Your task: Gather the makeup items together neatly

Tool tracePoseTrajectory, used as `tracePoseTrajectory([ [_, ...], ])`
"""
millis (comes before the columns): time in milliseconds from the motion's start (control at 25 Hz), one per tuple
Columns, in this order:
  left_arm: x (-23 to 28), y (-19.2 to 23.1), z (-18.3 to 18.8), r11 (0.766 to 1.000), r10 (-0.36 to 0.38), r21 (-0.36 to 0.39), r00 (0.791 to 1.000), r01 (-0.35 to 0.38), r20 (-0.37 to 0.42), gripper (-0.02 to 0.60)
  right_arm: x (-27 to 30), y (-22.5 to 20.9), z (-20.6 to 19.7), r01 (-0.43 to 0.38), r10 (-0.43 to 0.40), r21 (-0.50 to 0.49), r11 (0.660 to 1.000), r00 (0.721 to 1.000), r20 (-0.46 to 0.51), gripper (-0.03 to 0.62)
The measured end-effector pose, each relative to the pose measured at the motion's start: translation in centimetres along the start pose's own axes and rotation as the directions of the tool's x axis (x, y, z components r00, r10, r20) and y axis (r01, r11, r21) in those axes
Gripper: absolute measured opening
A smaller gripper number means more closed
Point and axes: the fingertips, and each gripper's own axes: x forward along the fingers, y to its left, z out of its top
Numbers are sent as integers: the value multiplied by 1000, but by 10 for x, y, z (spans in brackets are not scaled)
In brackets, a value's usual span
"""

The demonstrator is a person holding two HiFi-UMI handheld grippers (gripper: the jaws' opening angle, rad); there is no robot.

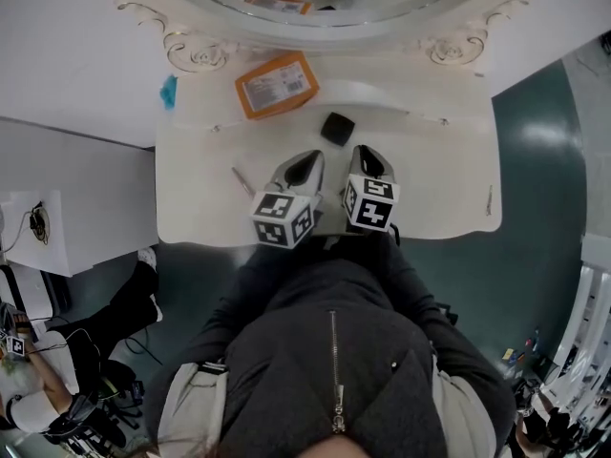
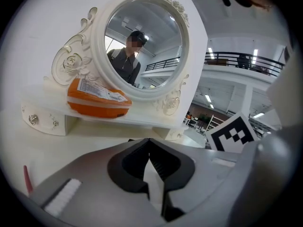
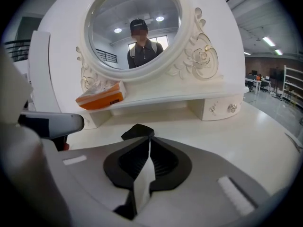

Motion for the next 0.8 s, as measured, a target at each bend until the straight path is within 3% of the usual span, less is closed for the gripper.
tracePoseTrajectory([
  [40, 2, -5, 0, 1000, 1, 3, 1000, -1, 2, 11, -5, -3, 1, -18, 18, 6, 1000, 1000, 9, 5],
  [440, 12, -67, 0, 999, 22, 42, 999, -24, 44, 9, -57, -23, 30, -235, 235, -8, 972, 964, 122, 3],
  [800, 24, -110, -1, 999, 29, 40, 995, -33, 96, 11, -78, -49, 34, -304, 305, -27, 952, 942, 139, 3],
])
